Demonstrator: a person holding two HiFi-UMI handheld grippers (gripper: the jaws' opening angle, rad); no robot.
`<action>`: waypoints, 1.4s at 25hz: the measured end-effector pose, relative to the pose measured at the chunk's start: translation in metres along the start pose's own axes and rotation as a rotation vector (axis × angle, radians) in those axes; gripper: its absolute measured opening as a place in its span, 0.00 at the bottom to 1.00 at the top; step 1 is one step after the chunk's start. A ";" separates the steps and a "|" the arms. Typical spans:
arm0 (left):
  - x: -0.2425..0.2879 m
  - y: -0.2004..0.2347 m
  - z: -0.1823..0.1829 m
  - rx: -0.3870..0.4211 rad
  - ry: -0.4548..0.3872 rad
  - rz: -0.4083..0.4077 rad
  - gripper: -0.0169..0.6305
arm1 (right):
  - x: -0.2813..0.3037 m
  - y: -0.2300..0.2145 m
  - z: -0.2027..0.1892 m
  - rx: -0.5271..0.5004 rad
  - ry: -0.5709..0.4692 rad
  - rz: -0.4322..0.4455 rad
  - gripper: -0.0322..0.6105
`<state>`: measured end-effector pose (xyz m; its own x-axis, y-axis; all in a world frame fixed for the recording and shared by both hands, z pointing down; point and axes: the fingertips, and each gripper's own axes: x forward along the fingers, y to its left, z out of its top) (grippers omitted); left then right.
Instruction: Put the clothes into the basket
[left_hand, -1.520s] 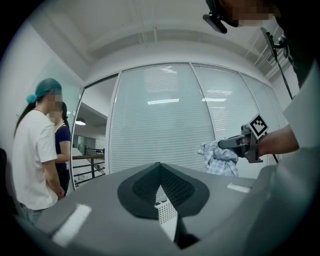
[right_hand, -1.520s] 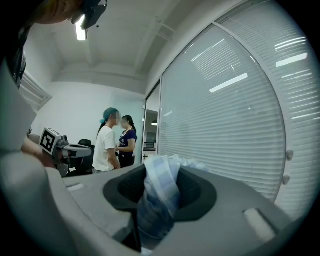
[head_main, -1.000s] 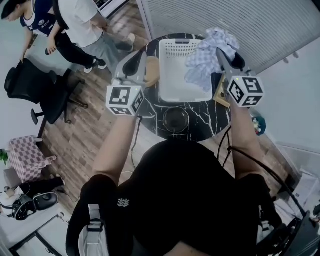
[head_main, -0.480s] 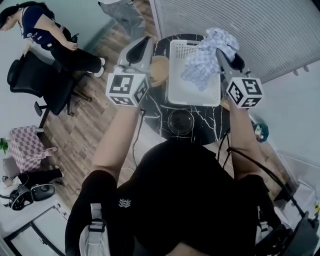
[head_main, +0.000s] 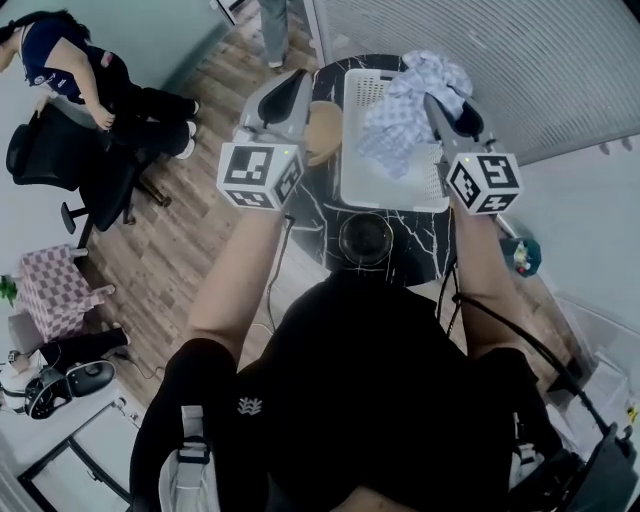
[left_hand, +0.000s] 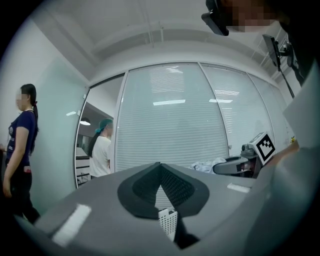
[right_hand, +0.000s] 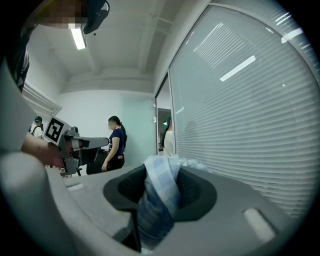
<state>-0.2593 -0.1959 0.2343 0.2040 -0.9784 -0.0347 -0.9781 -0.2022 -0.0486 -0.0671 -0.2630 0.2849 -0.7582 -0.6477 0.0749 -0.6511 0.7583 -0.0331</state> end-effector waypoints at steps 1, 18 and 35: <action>0.002 0.001 -0.003 -0.003 0.003 -0.002 0.04 | 0.002 0.001 -0.003 0.001 0.004 0.004 0.29; 0.028 0.012 -0.064 -0.010 0.083 -0.029 0.04 | 0.029 0.011 -0.082 0.056 0.120 0.039 0.29; 0.047 0.005 -0.116 -0.044 0.144 -0.070 0.04 | 0.043 0.006 -0.142 0.107 0.206 0.046 0.29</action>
<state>-0.2594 -0.2478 0.3485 0.2665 -0.9575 0.1106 -0.9633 -0.2683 -0.0022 -0.0989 -0.2754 0.4296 -0.7713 -0.5753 0.2724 -0.6240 0.7677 -0.1457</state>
